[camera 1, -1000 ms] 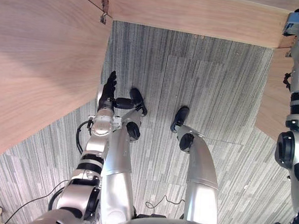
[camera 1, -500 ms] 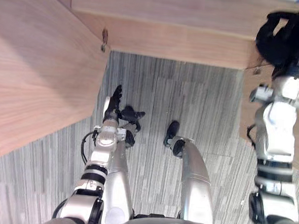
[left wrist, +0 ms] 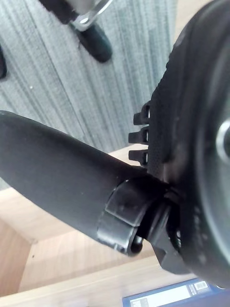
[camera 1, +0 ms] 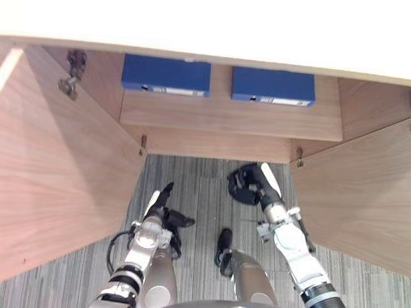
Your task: Walk over to the cabinet, pick up the folder, carry it to the office cabinet, place the folder inside the office cabinet, then close the office cabinet door
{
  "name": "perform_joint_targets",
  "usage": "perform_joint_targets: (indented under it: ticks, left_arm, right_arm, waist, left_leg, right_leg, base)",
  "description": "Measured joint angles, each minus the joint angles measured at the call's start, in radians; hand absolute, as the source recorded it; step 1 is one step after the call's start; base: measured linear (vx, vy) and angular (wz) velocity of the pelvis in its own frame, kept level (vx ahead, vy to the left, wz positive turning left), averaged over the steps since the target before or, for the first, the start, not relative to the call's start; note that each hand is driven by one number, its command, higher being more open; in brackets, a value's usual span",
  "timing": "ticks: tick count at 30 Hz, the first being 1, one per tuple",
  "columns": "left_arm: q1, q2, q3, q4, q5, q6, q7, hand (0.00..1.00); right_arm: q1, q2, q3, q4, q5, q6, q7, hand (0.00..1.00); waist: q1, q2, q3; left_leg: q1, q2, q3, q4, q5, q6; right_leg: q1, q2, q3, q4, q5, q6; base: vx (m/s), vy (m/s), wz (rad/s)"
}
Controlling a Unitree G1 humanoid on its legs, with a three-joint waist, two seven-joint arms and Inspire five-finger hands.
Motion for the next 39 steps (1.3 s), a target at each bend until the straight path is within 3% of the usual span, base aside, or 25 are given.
perform_joint_targets:
  ticks: [2, 3, 8, 16, 20, 27, 31, 39]
  left_arm:
    - [0.023, 0.017, 0.001, 0.001, 0.002, 0.000, 0.006, 1.00]
    - [0.032, 0.021, 0.001, 0.004, 0.002, 0.000, 0.007, 1.00]
    - [0.069, 0.020, 0.013, 0.068, 0.003, 0.000, 0.025, 1.00]
    - [0.118, -0.026, 0.031, 0.144, 0.024, 0.015, 0.026, 1.00]
    - [0.133, -0.027, 0.045, 0.164, 0.023, 0.033, 0.027, 1.00]
    - [0.146, -0.024, 0.046, 0.196, 0.023, 0.044, 0.028, 1.00]
    - [0.147, -0.024, 0.046, 0.229, 0.025, 0.046, 0.027, 1.00]
    - [0.141, -0.026, 0.049, 0.246, 0.031, 0.046, 0.025, 1.00]
  right_arm:
    - [0.009, 0.027, -0.040, 0.110, -0.022, 0.018, -0.001, 0.00]
    - [0.013, 0.039, -0.060, 0.146, -0.032, 0.019, -0.003, 1.00]
    - [0.018, 0.086, -0.186, 0.386, -0.027, 0.041, -0.034, 1.00]
    - [0.052, 0.115, -0.325, 0.552, 0.051, 0.089, -0.073, 1.00]
    - [0.081, 0.126, -0.387, 0.567, 0.164, 0.101, -0.084, 1.00]
    - [0.074, 0.156, -0.432, 0.600, 0.216, 0.102, -0.091, 1.00]
    - [0.068, 0.176, -0.505, 0.606, 0.243, 0.102, -0.089, 1.00]
    - [0.083, 0.178, -0.630, 0.607, 0.302, 0.100, -0.102, 1.00]
  waist:
    - [0.002, 0.002, -0.010]
    - [0.002, 0.004, -0.019]
    - [0.002, 0.024, -0.084]
    - [-0.002, 0.033, -0.130]
    - [-0.006, 0.033, -0.144]
    - [-0.022, 0.038, -0.162]
    - [-0.024, 0.037, -0.165]
    - [-0.048, 0.038, -0.172]
  left_leg:
    - [0.055, -0.015, 0.010, -0.037, 0.005, -0.001]
    - [0.068, -0.020, 0.011, -0.051, 0.009, -0.003]
    - [0.181, -0.059, 0.041, -0.166, 0.045, -0.012]
    - [0.336, -0.137, 0.015, -0.406, 0.145, -0.015]
    - [0.341, -0.155, 0.004, -0.412, 0.143, -0.013]
    - [0.370, -0.176, 0.016, -0.412, 0.120, 0.001]
    - [0.402, -0.176, 0.065, -0.406, 0.112, 0.000]
    - [0.476, -0.162, 0.184, -0.406, 0.074, -0.030]
  right_leg:
    - [0.056, -0.002, 0.012, -0.056, 0.024, 0.006]
    - [0.070, -0.002, 0.015, -0.074, 0.032, 0.008]
    - [0.151, -0.006, 0.065, -0.174, 0.091, 0.012]
    - [0.193, -0.014, 0.109, -0.210, 0.116, 0.022]
    - [0.203, -0.027, 0.121, -0.224, 0.118, 0.032]
    - [0.233, -0.041, 0.149, -0.242, 0.125, 0.035]
    - [0.243, -0.036, 0.201, -0.251, 0.134, 0.043]
    - [0.246, -0.005, 0.350, -0.270, 0.158, 0.035]
  base:
    - [0.09, 0.067, -0.17]
    - [0.07, 0.061, -0.15]
    - [0.03, 0.046, -0.26]
    - [-0.07, 0.053, -0.17]
    - [-0.06, 0.050, -0.01]
    - [0.01, 0.040, -0.06]
    - [0.05, 0.000, -0.37]
    - [0.01, -0.029, -0.60]
